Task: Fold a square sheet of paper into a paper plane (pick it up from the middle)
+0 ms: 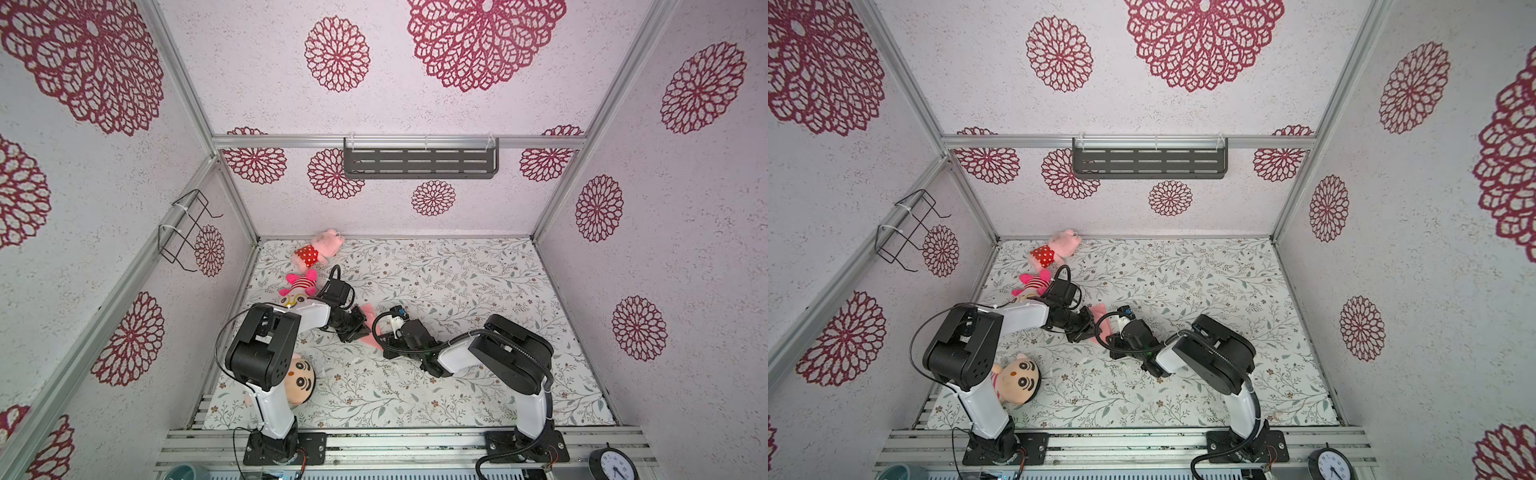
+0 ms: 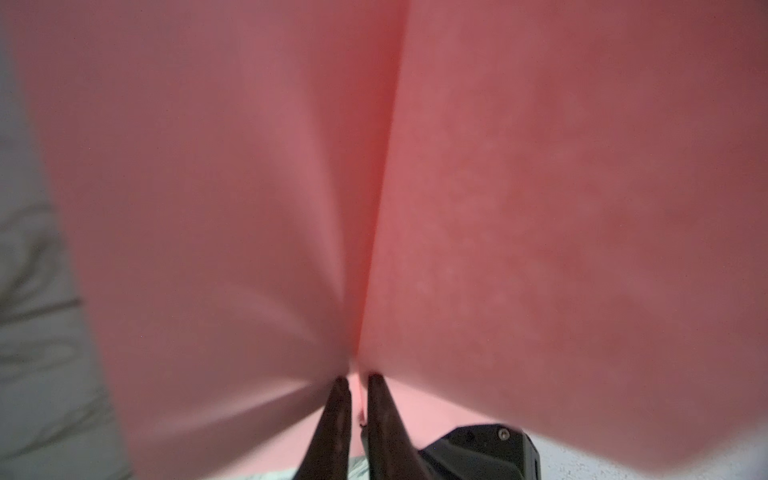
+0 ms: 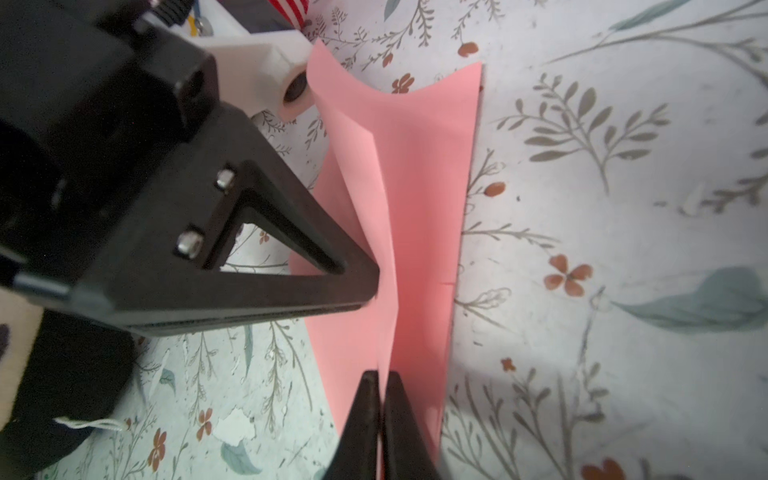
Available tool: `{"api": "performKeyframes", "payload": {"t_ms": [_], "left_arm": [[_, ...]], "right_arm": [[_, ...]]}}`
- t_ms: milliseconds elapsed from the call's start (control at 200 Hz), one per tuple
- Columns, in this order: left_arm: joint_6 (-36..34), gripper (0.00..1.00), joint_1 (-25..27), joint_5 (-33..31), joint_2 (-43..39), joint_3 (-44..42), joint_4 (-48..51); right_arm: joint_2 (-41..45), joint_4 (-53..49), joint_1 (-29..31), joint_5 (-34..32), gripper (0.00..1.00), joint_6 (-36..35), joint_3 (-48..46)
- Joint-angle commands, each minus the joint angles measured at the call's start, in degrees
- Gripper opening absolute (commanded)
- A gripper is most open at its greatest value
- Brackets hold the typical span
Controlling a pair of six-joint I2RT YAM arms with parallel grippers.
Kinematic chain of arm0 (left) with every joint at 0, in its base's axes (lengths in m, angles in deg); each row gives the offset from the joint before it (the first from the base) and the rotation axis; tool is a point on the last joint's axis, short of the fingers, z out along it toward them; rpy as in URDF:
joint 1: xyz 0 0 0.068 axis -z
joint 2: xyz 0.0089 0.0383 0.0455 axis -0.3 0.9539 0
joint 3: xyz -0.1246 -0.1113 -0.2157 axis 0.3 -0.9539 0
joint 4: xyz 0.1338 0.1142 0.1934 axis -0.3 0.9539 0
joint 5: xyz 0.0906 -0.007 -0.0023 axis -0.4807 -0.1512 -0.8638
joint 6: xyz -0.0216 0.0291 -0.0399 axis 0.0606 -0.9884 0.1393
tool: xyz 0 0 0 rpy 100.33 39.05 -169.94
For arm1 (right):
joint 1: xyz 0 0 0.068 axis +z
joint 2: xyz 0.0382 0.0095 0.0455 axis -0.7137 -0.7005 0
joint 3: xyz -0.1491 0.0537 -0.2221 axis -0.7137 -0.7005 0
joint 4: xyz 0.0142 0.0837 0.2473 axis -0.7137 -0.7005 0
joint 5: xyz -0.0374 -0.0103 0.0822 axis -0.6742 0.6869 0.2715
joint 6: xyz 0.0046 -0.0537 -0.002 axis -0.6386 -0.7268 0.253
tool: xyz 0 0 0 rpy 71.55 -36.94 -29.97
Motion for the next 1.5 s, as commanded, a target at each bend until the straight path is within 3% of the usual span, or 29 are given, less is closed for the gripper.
{"api": "performKeyframes", "payload": {"t_ms": [0, 225, 465, 956, 1176, 1496], "left_arm": [[0.07, 0.14, -0.84, -5.19, 2.86, -1.98, 6.17], [-1.86, 0.20, -0.84, -0.61, -0.91, -1.59, 0.65], [-3.89, 0.27, -0.77, 1.12, -4.51, -2.79, -3.89], [-6.24, 0.32, -0.41, 0.67, -4.05, -1.26, -4.64], [-6.53, 0.31, -0.34, -2.93, -3.11, -0.50, -1.57], [-5.35, 0.21, -0.25, -8.47, -0.19, 1.32, 5.35]], "right_arm": [[-0.99, 2.29, -0.92, 2.17, 0.07, 1.90, -0.29], [-2.84, 6.54, -3.13, 7.83, 0.00, 6.88, -0.77], [-4.78, 11.86, -5.00, 14.08, 0.00, 12.96, -0.68], [-6.56, 6.30, -5.49, 18.80, 0.00, 13.87, 2.89], [-6.82, 1.18, -5.49, 19.52, 0.00, 12.88, 4.54], [-6.75, -4.94, -5.67, 19.78, 0.02, 12.22, 6.57]]}}
